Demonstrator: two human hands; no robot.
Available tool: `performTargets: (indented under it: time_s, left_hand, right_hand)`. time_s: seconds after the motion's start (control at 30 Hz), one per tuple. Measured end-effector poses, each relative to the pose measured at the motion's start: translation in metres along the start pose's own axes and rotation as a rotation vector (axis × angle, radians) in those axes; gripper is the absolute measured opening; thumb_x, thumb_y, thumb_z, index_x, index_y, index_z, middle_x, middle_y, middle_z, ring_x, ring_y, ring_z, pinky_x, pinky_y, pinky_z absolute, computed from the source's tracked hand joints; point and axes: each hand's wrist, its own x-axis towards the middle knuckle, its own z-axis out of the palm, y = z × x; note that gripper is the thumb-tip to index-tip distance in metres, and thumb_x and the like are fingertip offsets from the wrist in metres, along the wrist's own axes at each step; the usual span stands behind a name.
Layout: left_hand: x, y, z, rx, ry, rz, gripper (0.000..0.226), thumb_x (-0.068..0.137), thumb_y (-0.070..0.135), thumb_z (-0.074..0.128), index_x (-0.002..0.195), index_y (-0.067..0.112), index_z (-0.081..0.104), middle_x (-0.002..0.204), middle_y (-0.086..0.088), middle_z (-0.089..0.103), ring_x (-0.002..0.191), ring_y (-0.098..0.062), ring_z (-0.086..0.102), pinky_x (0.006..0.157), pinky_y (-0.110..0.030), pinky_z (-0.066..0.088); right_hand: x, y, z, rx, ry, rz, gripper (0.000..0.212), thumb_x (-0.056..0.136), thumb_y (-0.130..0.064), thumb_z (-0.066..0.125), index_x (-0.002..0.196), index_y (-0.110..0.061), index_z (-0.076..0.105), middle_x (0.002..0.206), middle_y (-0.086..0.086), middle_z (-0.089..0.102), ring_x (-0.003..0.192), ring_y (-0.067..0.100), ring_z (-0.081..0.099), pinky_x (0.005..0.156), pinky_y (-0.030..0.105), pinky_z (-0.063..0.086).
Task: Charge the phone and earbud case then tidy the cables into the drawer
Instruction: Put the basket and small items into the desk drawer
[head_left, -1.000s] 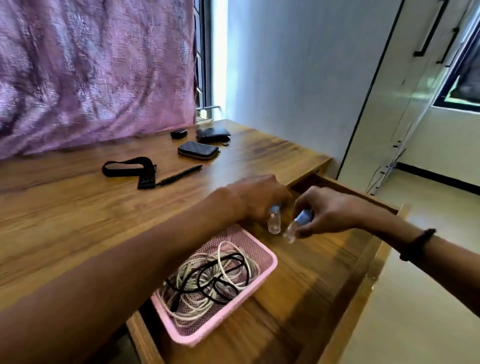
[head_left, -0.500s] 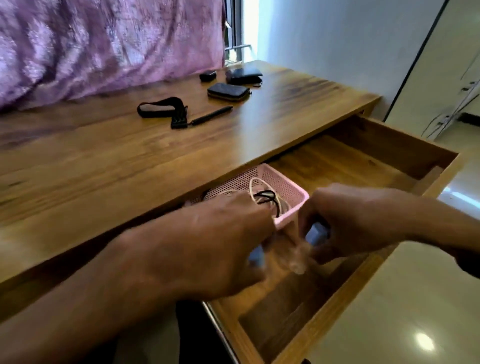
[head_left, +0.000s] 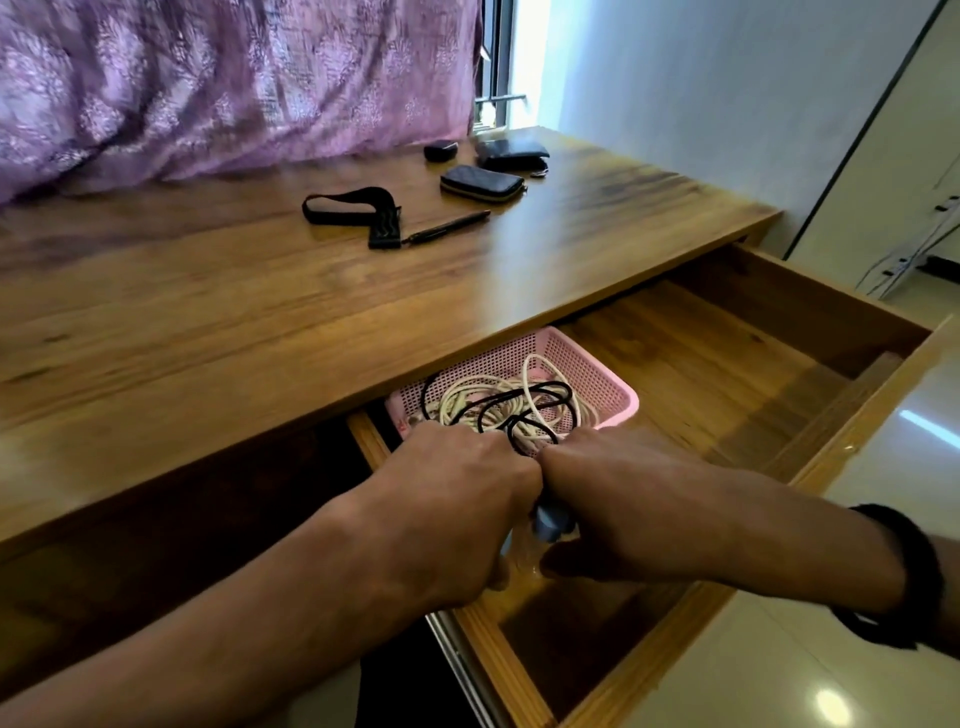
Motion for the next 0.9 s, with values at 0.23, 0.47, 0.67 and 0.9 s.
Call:
performTargets:
  time_s: [0.23, 0.47, 0.67, 0.9]
  left_hand:
    - [-0.002, -0.011, -0.004, -0.106, -0.052, -0.023, 0.051, 0.079, 0.061, 0.077, 0.116, 0.03, 0.062, 0.09, 0.014, 0.057, 0.08, -0.003, 0.057, 0.055, -0.014, 0.03]
    - [-0.007, -0.016, -0.008, -0.197, -0.059, 0.009, 0.041, 0.092, 0.054, 0.067, 0.125, 0.032, 0.056, 0.099, 0.015, 0.05, 0.096, -0.006, 0.051, 0.067, -0.016, 0.034]
    - [0.001, -0.009, -0.015, -0.304, -0.29, 0.063, 0.014, 0.102, 0.035, 0.057, 0.106, 0.025, 0.066, 0.096, 0.005, 0.064, 0.087, -0.012, 0.063, 0.076, -0.027, 0.055]
    - [0.01, 0.013, 0.003, -0.08, -0.174, -0.047, 0.011, 0.1, 0.024, 0.058, 0.11, 0.02, 0.057, 0.08, 0.006, 0.047, 0.065, -0.008, 0.048, 0.065, -0.026, 0.048]
  right_hand:
    - [0.001, 0.008, 0.002, 0.094, -0.03, 0.022, 0.057, 0.078, -0.048, 0.083, 0.126, -0.027, 0.059, 0.111, -0.009, 0.067, 0.095, 0.011, 0.066, 0.083, 0.034, 0.06]
    - [-0.005, 0.012, 0.001, 0.217, -0.042, -0.022, 0.051, 0.083, -0.043, 0.08, 0.126, -0.022, 0.062, 0.109, -0.005, 0.07, 0.095, 0.013, 0.069, 0.078, 0.034, 0.062]
    - [0.006, 0.025, -0.02, 0.365, -0.468, -0.1, 0.026, 0.091, -0.034, 0.075, 0.113, -0.021, 0.07, 0.105, -0.002, 0.074, 0.096, 0.014, 0.072, 0.084, 0.041, 0.062]
    - [0.017, 0.028, 0.01, 0.584, -0.545, 0.006, 0.011, 0.099, -0.031, 0.065, 0.106, -0.022, 0.067, 0.095, 0.008, 0.071, 0.077, 0.013, 0.065, 0.072, 0.03, 0.057]
